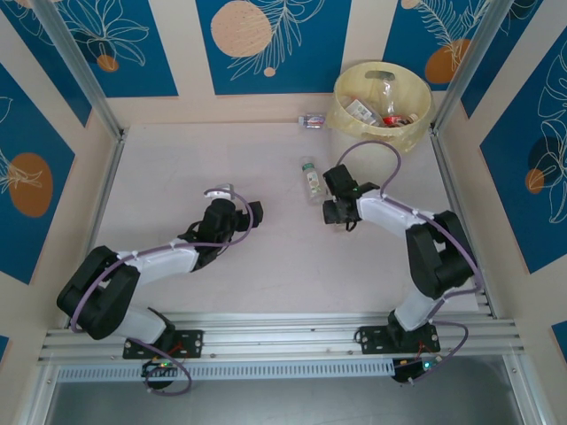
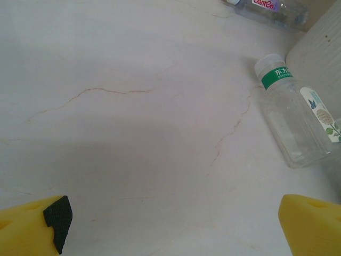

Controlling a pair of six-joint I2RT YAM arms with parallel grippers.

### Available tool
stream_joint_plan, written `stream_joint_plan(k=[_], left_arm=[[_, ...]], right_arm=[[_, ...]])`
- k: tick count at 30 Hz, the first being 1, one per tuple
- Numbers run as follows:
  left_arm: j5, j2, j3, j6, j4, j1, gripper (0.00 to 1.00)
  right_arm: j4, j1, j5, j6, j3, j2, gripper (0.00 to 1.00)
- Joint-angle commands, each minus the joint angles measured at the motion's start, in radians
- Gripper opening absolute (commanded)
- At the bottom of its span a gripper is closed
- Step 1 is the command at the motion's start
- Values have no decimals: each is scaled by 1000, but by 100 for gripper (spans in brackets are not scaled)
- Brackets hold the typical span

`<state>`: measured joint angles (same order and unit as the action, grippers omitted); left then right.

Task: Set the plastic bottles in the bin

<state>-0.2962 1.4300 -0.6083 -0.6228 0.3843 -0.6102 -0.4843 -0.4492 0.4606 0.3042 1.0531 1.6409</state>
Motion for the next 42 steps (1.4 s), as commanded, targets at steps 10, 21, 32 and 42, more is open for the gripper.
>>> stream_joint_plan(k=[10, 21, 32, 42], left_arm=[[16, 2, 9, -22, 21, 21, 100], [38, 12, 4, -31, 22, 29, 100], [47, -6, 15, -34, 18, 36, 100], [42, -14, 26, -38, 17, 43, 100]], right_arm=[[276, -110, -52, -136, -77, -305, 32], [378, -68, -181, -249, 47, -487, 32], [242, 282, -245, -118, 383, -327, 33], [-78, 477, -325, -123, 823, 53, 36]])
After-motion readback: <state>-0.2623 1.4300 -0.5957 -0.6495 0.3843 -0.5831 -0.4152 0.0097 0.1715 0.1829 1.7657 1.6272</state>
